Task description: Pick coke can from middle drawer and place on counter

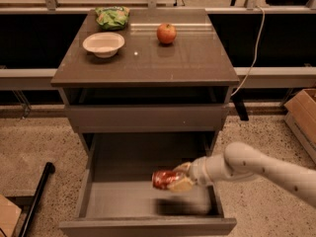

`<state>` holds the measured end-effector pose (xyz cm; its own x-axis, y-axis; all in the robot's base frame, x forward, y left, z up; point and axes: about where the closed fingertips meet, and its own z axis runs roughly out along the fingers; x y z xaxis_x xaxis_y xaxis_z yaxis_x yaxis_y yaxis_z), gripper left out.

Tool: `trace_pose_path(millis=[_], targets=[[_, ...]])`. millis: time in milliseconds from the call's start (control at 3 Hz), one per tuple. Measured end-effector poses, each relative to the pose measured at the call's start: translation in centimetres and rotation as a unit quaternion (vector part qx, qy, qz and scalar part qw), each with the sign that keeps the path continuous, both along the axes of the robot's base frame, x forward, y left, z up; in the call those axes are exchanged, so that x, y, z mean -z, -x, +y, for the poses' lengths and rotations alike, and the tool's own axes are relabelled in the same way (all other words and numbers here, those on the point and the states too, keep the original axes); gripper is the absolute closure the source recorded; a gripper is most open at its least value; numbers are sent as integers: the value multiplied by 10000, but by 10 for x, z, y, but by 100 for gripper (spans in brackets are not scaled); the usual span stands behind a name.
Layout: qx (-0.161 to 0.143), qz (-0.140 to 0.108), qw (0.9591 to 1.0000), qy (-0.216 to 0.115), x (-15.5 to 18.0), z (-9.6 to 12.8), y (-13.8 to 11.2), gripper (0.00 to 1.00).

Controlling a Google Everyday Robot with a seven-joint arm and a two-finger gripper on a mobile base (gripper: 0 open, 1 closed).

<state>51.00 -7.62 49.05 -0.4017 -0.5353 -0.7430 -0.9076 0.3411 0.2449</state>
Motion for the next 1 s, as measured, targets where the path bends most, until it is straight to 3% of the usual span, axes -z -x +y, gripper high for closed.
trace_pose_path(millis=[333,667,1000], targets=[[-167,-110,9991,365,-93,-34,-7,100],[-235,-584,9953,741,-208,-71,-34,100],[-383,-917,9882,1169,-295,-93,-55,100]])
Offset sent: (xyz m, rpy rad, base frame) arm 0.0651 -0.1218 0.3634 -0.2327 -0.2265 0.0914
